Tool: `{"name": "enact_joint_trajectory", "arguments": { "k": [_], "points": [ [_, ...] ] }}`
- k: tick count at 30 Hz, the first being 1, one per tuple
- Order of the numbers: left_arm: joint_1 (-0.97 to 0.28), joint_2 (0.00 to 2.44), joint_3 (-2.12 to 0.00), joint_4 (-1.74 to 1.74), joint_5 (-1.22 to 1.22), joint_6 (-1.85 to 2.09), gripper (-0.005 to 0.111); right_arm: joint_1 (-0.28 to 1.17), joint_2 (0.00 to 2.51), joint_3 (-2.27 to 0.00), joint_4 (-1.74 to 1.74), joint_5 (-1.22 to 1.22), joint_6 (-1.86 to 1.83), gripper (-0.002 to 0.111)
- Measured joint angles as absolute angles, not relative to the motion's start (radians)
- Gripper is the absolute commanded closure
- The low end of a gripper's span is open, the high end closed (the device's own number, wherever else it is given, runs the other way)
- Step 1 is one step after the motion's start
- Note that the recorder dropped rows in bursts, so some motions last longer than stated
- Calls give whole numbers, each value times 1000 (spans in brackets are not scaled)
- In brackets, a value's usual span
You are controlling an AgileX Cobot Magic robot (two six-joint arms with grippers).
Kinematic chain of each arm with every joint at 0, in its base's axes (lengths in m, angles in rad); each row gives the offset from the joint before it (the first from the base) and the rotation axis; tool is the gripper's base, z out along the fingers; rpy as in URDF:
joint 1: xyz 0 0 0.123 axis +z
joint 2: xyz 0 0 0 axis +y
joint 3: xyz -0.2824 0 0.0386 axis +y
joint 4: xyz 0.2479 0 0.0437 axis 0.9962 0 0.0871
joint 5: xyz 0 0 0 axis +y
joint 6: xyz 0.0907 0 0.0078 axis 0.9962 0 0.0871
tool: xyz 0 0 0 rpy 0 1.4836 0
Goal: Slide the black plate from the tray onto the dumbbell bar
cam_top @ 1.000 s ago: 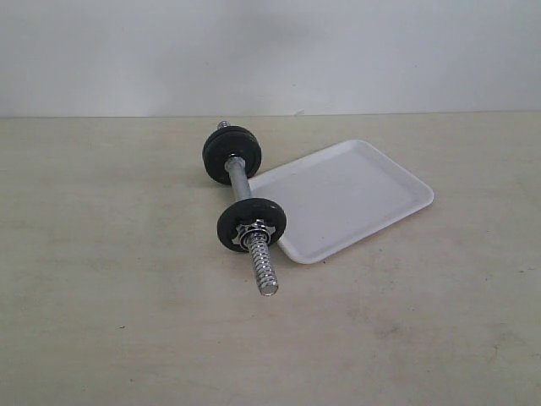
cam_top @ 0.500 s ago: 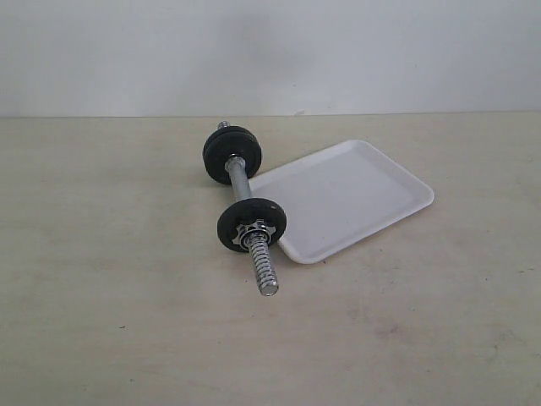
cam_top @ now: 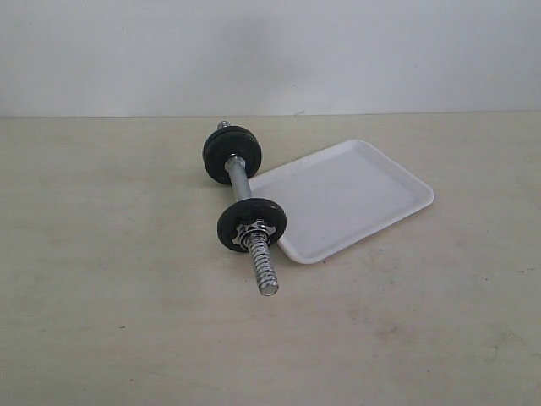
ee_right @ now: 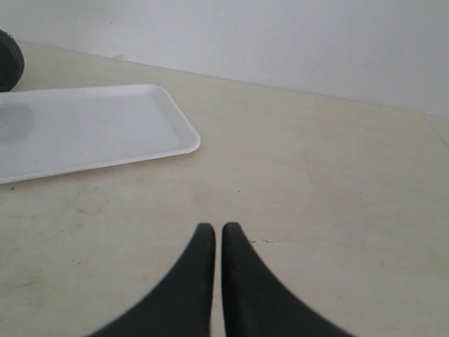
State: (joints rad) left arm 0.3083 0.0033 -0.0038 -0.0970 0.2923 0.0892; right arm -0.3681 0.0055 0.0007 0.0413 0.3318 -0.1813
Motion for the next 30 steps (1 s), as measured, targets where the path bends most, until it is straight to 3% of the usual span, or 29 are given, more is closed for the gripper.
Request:
{"name": "enact_joint_trajectory", "arguments": {
  "k": [30],
  "points": [
    [308, 3, -4, -62, 292, 89, 103, -368, 5, 1, 152, 332, -12, 108]
  ]
}}
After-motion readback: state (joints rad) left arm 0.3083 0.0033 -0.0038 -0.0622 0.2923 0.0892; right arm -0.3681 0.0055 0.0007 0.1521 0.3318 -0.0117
